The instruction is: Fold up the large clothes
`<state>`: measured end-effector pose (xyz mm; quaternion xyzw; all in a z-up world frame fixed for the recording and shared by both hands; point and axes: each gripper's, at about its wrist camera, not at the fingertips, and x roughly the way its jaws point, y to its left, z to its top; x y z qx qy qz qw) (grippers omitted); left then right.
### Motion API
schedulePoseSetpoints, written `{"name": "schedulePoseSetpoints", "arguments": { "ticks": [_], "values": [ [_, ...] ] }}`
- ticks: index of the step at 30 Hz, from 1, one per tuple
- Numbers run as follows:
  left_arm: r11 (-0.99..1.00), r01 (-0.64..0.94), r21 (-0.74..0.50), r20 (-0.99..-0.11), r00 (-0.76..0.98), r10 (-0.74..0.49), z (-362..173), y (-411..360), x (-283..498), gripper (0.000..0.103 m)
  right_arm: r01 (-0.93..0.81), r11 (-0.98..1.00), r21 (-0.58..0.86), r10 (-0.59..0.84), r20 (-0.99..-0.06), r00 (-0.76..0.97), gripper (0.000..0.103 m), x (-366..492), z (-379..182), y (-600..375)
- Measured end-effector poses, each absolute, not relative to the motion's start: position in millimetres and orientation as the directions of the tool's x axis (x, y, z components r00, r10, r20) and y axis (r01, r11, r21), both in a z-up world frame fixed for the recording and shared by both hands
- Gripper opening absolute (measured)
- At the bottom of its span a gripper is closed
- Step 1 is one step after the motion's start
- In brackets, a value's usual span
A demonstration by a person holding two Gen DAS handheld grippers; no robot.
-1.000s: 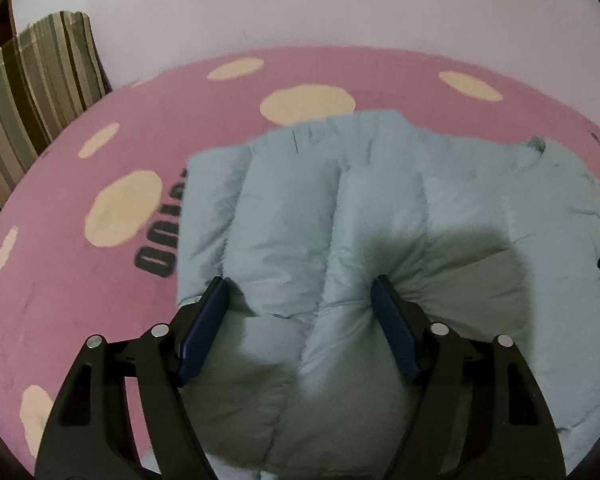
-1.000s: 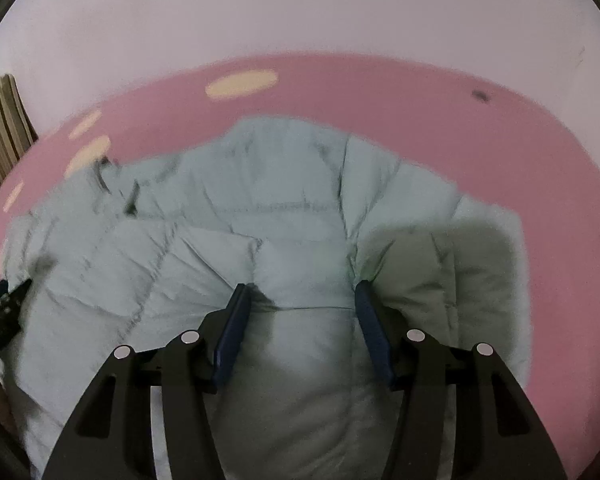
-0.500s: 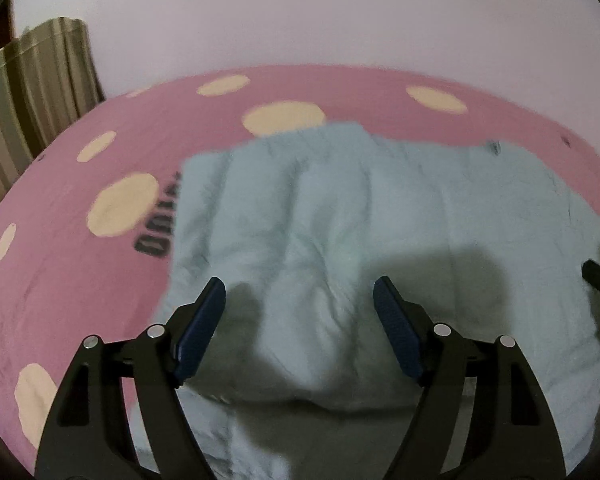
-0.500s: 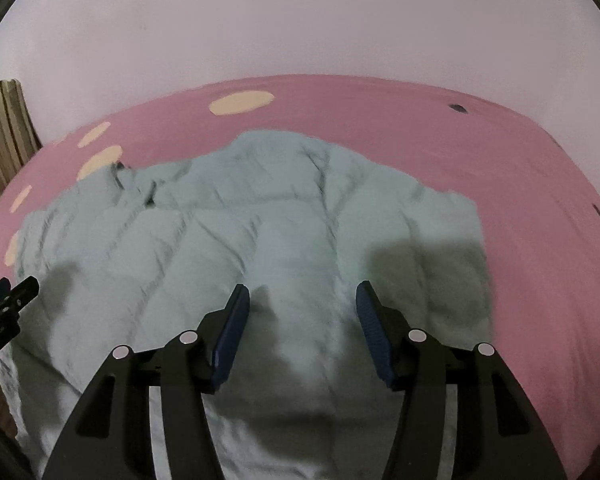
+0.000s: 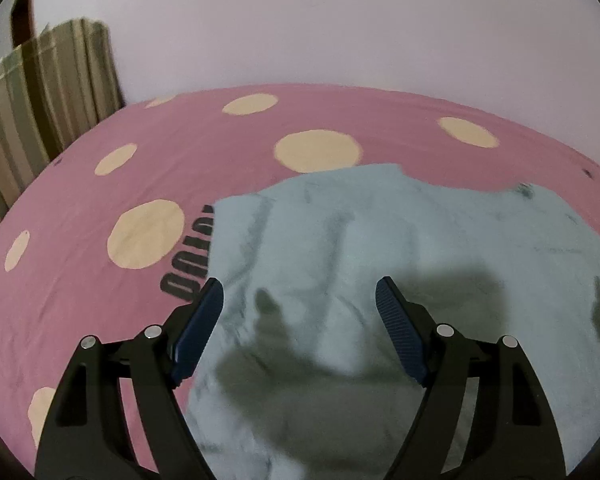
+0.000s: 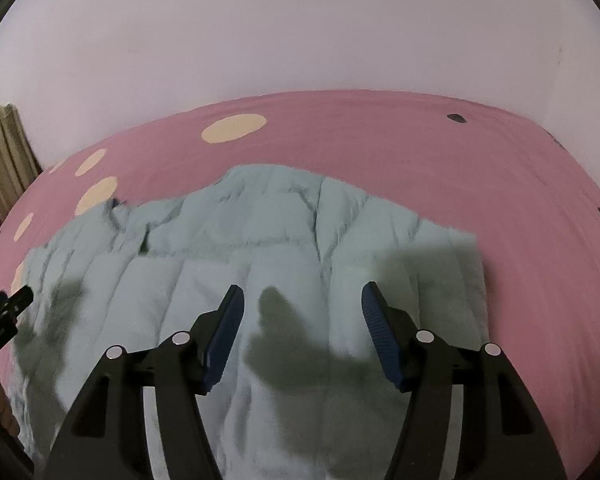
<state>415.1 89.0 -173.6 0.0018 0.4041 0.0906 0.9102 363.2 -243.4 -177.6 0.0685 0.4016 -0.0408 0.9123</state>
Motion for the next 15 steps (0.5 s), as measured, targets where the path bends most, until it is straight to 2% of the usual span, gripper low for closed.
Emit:
{"name": "schedulePoseSetpoints", "arguments": {
  "ticks": [3, 5, 7, 10, 15],
  "values": [
    [0.977, -0.180, 0.114, -0.761, 0.616, 0.203, -194, 96, 431, 0.079, 0.139, 0.988, 0.062, -0.044, -0.756, 0.653, 0.061, 381, -194, -245],
    [0.977, -0.174, 0.124, -0.771, 0.603, 0.205, -207, 97, 433, 0.083, 0.134, 0.990, 0.041, -0.055, -0.766, 0.641, 0.064, 386, -207, -244],
    [0.977, -0.182, 0.112, -0.778, 0.595, 0.200, -219, 100, 434, 0.091, 0.124, 0.992, 0.023, -0.062, -0.766, 0.640, 0.067, 388, -219, -241],
    [0.979, -0.195, 0.050, -0.802, 0.577, 0.156, -227, 110, 439, 0.096, 0.121, 0.992, 0.022, -0.062, -0.759, 0.648, 0.068, 389, -228, -242],
    [0.978, -0.202, 0.044, -0.800, 0.579, 0.156, -228, 112, 439, 0.097, 0.123, 0.992, 0.030, -0.059, -0.752, 0.657, 0.069, 385, -231, -241]
  ]
}}
